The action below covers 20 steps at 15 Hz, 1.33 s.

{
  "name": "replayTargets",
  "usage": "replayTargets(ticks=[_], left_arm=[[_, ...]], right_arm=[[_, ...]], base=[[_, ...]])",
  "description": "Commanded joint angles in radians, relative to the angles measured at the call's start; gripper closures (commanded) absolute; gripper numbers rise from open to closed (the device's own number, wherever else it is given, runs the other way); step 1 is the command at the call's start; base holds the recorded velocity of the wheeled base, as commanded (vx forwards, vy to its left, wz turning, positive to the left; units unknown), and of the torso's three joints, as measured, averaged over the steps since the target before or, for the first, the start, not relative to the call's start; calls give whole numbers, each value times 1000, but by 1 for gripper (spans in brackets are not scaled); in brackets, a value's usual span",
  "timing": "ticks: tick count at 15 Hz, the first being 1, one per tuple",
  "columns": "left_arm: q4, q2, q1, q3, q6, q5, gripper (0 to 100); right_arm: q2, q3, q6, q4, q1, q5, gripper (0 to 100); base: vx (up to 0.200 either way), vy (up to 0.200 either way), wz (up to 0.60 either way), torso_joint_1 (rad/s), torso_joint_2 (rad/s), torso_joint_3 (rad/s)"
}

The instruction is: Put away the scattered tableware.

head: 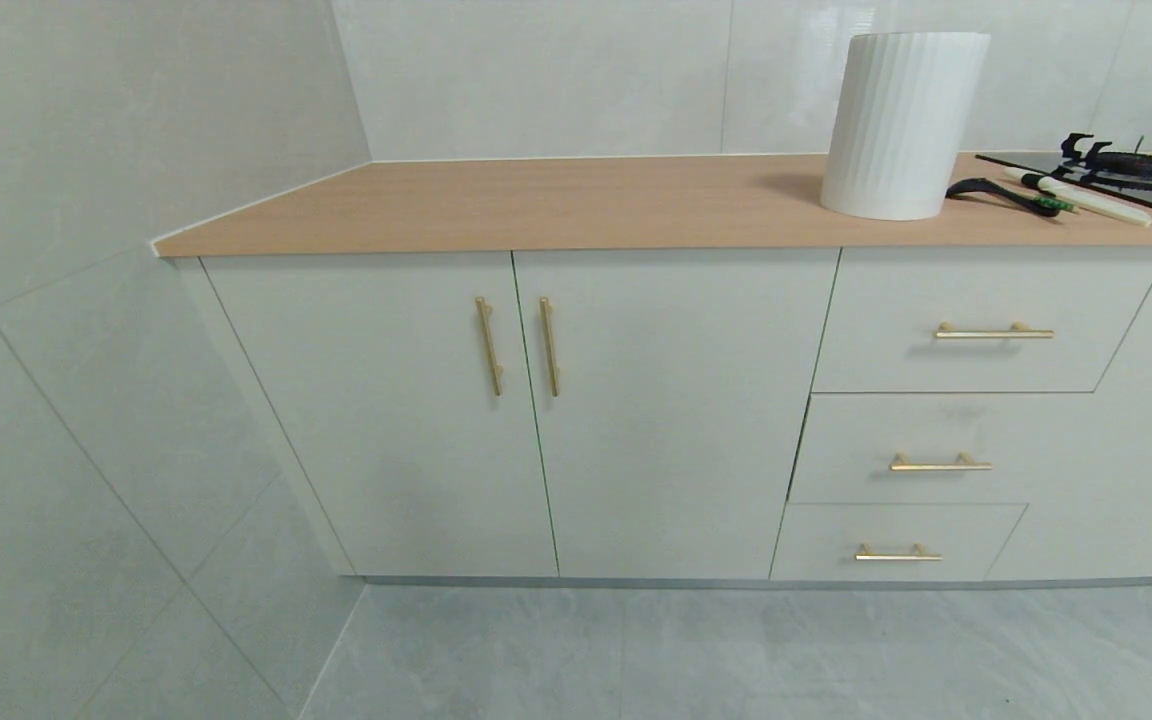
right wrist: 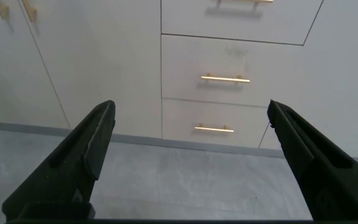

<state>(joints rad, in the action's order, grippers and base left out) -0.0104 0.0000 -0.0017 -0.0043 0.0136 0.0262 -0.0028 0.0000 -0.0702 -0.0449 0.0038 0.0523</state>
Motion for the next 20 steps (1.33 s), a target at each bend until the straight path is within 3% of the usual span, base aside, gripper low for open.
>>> replayTargets(ticks=[1,7,20], left_arm=[[0,2,0,0,0,0,0],[0,2,0,0,5,1,0],[1,2,0,0,11,5,0]], right_arm=[[3,0,-6,0,1,3,0],[3,0,52,-3,1,-22,0],[3,0,41,-3,1,-9,0]], base=[[0,0,0,0,0,0],[0,0,0,0,0,0],[0,0,0,0,0,0]])
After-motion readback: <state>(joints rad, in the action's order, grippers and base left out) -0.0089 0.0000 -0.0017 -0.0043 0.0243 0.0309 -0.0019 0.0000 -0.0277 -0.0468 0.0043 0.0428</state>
